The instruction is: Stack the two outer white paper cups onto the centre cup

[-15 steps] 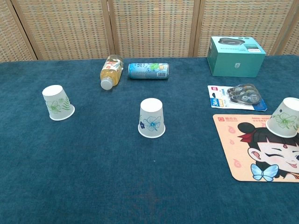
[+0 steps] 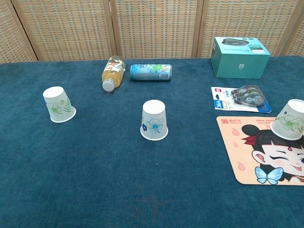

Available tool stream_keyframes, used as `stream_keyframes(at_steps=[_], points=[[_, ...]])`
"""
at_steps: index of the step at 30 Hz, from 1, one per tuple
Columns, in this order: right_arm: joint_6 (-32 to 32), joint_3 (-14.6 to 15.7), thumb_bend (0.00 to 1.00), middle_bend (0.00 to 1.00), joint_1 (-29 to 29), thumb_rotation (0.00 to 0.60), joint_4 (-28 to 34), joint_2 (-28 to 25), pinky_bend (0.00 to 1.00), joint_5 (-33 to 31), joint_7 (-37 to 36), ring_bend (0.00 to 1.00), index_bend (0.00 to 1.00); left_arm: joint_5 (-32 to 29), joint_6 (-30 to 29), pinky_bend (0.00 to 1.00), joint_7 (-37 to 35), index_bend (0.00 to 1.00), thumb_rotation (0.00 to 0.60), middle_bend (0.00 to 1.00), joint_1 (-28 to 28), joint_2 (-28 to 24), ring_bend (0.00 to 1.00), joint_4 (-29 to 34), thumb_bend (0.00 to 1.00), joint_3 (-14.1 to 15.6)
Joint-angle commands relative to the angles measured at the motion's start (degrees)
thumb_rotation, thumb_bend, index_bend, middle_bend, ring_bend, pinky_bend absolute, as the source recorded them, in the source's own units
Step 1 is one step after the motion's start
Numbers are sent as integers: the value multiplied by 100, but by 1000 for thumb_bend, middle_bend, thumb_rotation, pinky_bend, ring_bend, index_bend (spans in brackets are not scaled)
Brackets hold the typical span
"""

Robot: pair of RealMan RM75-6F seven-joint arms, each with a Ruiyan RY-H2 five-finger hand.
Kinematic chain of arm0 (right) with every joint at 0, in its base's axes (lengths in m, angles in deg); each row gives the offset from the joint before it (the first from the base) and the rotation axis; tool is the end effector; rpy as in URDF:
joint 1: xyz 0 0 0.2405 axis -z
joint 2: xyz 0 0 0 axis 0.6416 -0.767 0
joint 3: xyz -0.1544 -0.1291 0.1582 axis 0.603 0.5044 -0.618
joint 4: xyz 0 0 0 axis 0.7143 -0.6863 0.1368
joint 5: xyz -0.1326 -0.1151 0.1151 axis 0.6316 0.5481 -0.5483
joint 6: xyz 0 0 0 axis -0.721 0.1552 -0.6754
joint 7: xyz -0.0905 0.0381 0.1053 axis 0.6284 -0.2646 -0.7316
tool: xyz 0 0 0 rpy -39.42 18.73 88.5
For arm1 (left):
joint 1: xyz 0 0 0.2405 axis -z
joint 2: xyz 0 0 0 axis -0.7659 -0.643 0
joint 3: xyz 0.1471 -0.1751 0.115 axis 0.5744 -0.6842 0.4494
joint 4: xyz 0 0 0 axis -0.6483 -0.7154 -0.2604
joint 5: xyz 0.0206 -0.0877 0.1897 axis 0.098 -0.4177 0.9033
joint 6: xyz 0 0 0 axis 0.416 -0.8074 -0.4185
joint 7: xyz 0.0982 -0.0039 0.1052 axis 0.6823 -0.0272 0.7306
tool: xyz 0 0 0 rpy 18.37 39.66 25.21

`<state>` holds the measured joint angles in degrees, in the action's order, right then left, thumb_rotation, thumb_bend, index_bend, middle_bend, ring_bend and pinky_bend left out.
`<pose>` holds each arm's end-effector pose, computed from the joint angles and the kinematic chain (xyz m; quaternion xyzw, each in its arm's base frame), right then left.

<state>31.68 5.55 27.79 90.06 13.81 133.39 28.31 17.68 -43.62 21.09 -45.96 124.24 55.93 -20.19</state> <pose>-0.2674 -0.2209 0.1381 0.6563 -0.3248 0.4032 0.5488 -0.3049 0.1767 0.1740 -0.5804 -0.3855 -0.3724 0.6131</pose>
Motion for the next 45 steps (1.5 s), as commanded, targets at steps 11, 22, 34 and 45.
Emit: stream_keyframes(at_steps=[11, 22, 34, 45], points=[[-2894, -577, 0, 194, -1703, 600, -909, 511, 134, -1456, -1138, 95, 177, -600, 342, 0, 176, 0, 600, 0, 149, 107, 0, -153, 27, -223], [-3401, -566, 41, 259, -2065, 600, -1707, 945, 281, -2136, -459, 171, 221, -960, 670, 0, 265, 0, 600, 0, 289, 170, 0, -282, 28, -311], [-3663, -477, 234, 545, -2179, 600, -2028, 1092, 447, -2454, -336, 477, 465, -1084, 772, 0, 312, 0, 600, 0, 353, 201, 0, -334, 28, -340], [-3339, -472, 322, 596, -2131, 600, -1789, 991, 479, -2115, -547, 517, 514, -1095, 809, 0, 319, 0, 600, 0, 374, 204, 0, -326, 31, -320]])
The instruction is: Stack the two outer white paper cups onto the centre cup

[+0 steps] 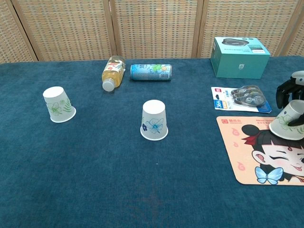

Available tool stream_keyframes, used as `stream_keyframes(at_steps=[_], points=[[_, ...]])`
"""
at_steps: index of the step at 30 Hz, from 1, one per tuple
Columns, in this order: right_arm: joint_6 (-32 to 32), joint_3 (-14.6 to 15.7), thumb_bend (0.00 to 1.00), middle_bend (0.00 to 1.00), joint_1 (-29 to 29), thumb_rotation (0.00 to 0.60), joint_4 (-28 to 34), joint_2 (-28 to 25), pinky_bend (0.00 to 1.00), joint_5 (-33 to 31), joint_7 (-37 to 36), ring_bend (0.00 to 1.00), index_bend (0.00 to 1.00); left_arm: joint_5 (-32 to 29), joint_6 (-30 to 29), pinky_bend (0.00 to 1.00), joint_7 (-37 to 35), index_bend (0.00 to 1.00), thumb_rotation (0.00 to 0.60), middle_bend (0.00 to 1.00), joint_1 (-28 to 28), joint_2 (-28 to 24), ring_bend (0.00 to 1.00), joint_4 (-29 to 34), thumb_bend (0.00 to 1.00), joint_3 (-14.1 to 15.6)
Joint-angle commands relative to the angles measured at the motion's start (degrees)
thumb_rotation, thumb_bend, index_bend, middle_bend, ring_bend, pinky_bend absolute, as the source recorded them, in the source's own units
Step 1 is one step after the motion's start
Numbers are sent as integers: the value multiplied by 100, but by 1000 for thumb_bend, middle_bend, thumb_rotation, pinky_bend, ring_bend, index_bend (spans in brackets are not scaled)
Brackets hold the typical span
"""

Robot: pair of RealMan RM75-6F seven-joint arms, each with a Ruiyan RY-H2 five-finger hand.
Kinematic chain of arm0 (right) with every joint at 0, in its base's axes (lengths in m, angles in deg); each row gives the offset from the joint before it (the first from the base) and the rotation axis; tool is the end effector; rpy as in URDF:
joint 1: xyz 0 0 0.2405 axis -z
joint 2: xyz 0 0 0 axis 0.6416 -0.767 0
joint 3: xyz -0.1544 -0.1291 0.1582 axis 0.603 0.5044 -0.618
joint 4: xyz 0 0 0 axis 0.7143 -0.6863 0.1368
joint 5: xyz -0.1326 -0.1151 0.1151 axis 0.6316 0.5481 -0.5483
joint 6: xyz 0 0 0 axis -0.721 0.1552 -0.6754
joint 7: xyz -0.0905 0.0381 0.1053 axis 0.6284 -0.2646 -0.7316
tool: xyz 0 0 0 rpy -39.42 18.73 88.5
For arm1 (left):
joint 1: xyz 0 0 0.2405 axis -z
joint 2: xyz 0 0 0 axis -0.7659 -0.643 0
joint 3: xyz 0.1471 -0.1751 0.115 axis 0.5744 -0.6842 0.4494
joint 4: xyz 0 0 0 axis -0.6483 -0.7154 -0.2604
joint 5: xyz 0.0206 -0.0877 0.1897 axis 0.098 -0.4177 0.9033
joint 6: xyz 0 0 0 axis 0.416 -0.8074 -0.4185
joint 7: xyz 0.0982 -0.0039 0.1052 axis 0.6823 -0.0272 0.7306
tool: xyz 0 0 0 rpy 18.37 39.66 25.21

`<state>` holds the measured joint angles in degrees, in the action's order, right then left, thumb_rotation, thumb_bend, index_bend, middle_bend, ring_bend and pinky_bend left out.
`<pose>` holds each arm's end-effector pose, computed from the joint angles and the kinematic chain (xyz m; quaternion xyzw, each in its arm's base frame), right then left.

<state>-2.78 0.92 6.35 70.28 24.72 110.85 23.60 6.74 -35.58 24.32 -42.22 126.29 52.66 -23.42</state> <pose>-0.2788 -0.3530 0.0655 0.6905 -0.4512 0.2845 0.4885 -0.3283 0.2068 0.1671 -0.5623 -0.4174 -0.3167 0.6398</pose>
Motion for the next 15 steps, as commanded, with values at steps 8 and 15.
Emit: stream_keyframes(at_steps=[8, 15], points=[[522, -358, 325, 597, -248, 600, 1809, -795, 479, 662, 254, 517, 514, 1, 53, 0, 17, 0, 600, 0, 36, -5, 0, 23, 32, 15], [348, -884, 328, 597, -1020, 600, 2958, -931, 479, -298, 1744, 517, 514, 27, 93, 0, -9, 0, 600, 0, 54, -10, 0, 18, 34, 41]])
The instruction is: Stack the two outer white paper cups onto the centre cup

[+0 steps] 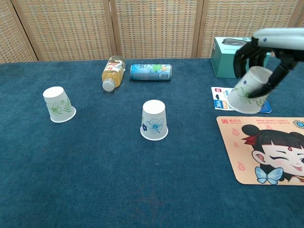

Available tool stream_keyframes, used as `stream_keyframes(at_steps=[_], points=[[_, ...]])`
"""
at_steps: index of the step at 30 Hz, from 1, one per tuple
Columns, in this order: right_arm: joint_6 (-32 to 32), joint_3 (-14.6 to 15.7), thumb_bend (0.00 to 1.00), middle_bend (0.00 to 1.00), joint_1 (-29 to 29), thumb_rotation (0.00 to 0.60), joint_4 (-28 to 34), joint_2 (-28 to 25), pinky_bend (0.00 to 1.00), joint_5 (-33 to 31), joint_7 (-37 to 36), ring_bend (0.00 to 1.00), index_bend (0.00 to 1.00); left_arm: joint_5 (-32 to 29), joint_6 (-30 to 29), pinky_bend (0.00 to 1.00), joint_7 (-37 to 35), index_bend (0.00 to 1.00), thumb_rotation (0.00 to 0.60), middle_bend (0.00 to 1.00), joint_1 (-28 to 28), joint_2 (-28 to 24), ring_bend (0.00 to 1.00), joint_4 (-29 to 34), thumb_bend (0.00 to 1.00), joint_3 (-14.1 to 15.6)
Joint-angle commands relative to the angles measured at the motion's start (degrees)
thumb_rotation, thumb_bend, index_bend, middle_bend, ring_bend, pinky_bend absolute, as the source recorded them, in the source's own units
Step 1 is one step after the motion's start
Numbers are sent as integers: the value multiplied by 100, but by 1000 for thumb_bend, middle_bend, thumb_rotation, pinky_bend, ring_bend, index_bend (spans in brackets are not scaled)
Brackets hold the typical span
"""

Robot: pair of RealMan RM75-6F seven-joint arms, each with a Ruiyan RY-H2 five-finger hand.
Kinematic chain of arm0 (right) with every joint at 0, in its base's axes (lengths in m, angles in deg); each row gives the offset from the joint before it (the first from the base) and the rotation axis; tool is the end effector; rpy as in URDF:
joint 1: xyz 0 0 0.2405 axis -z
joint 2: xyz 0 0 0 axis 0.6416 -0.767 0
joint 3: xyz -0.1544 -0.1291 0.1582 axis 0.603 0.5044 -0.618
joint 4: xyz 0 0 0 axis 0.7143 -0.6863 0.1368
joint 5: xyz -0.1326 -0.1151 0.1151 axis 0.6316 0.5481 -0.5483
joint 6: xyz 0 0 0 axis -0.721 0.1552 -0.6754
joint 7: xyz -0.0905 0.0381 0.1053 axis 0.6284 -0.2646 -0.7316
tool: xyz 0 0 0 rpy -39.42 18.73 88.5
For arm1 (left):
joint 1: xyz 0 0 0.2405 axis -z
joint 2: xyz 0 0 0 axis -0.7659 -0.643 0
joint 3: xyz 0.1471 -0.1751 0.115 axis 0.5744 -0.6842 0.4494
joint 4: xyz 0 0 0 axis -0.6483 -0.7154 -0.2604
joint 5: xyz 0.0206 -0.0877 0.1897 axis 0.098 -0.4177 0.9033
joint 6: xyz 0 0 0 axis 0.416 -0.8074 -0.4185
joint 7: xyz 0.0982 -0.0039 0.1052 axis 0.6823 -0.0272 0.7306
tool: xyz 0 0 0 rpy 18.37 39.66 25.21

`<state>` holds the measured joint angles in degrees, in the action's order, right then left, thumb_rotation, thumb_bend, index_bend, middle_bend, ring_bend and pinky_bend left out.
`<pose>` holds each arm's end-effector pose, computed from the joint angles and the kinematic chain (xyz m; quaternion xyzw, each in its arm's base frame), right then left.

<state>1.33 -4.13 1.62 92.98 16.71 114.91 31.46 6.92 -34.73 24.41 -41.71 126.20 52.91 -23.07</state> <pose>-0.1516 -0.3437 0.0822 0.7448 -0.3630 0.3865 0.4051 -0.3266 0.2083 0.1640 -0.5695 -0.4202 -0.3143 0.6327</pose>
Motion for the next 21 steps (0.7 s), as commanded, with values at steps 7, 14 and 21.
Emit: stream_keyframes(at_steps=[7, 14, 21], points=[[-18, -539, 329, 597, -1647, 600, 498, 887, 479, -2452, 2098, 517, 514, 112, 58, 0, -266, 0, 600, 0, -11, -84, 0, 15, 35, 60], [324, -543, 328, 595, -2232, 600, 196, 1494, 479, -3180, 2525, 517, 514, 104, 148, 0, -442, 0, 600, 0, 12, -127, 0, -39, 35, 62], [496, -463, 328, 595, -2620, 600, -158, 1895, 479, -3585, 2807, 517, 514, 76, 237, 0, -552, 0, 600, 0, 36, -157, 0, -59, 35, 70]])
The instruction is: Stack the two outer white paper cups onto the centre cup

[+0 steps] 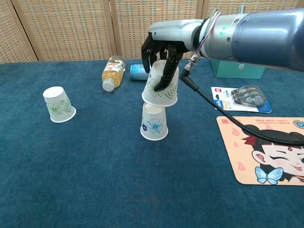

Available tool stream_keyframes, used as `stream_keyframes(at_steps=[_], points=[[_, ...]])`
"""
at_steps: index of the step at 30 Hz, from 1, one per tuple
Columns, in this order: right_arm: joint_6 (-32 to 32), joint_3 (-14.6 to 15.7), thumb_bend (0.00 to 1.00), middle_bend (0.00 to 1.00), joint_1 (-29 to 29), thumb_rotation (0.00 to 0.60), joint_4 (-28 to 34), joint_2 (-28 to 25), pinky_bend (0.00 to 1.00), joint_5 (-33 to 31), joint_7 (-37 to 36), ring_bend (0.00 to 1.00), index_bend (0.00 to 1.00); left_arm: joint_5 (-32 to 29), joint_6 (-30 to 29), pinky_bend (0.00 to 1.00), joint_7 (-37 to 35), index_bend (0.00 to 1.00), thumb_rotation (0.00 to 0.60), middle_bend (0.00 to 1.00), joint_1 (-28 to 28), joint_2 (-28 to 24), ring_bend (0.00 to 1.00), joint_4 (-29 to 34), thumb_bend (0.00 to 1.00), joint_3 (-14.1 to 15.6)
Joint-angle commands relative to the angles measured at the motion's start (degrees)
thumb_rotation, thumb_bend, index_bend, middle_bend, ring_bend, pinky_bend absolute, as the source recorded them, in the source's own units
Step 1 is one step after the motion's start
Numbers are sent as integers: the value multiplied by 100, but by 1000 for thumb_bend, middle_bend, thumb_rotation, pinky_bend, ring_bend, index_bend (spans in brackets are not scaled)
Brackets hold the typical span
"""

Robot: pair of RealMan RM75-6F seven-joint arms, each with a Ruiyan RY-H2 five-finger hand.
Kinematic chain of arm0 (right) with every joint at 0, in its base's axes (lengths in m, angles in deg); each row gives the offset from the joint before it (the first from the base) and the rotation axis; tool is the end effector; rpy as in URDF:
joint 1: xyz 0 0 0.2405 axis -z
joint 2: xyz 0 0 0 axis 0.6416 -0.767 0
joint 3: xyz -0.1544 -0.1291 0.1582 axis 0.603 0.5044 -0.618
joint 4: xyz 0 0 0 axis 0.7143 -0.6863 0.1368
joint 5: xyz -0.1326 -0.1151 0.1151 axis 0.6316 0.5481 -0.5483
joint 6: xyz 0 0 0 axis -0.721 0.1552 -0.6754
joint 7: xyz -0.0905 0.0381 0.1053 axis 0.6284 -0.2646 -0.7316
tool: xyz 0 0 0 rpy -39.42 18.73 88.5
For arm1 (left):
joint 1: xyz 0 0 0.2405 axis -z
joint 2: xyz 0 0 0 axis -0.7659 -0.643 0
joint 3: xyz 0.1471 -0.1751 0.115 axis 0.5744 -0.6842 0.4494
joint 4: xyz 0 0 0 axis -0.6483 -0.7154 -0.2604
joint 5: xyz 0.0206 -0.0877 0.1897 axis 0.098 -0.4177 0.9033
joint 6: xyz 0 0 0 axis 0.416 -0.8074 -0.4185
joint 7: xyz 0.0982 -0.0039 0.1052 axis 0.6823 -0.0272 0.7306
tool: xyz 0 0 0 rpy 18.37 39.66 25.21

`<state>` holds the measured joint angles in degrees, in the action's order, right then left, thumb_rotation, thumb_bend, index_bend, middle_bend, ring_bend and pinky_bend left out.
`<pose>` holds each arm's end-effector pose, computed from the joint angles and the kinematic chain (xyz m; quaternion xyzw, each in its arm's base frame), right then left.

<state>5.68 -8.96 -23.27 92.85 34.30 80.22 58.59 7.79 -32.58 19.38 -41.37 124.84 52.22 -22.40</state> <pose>-0.0019 -0.3664 -0.0021 0.7652 -0.3588 0.3838 0.3722 -0.3308 0.2082 0.1667 -0.5698 -0.4420 -0.3225 0.6131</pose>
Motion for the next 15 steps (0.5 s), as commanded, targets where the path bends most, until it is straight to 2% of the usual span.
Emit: stream_keyframes(at_steps=[1, 5, 15], points=[[75, 31, 329, 595, -175, 600, -199, 176, 479, -162, 131, 517, 514, -5, 12, 0, -75, 0, 600, 0, -3, -37, 0, 23, 35, -1], [147, 96, 328, 594, -295, 600, -296, 254, 479, -349, 260, 517, 514, -21, -24, 0, -177, 0, 600, 0, -24, -88, 0, 29, 35, -25], [254, 163, 329, 590, -498, 600, -81, 139, 479, -812, 529, 517, 514, -73, 124, 0, -221, 0, 600, 0, 41, -88, 0, -39, 35, -24]])
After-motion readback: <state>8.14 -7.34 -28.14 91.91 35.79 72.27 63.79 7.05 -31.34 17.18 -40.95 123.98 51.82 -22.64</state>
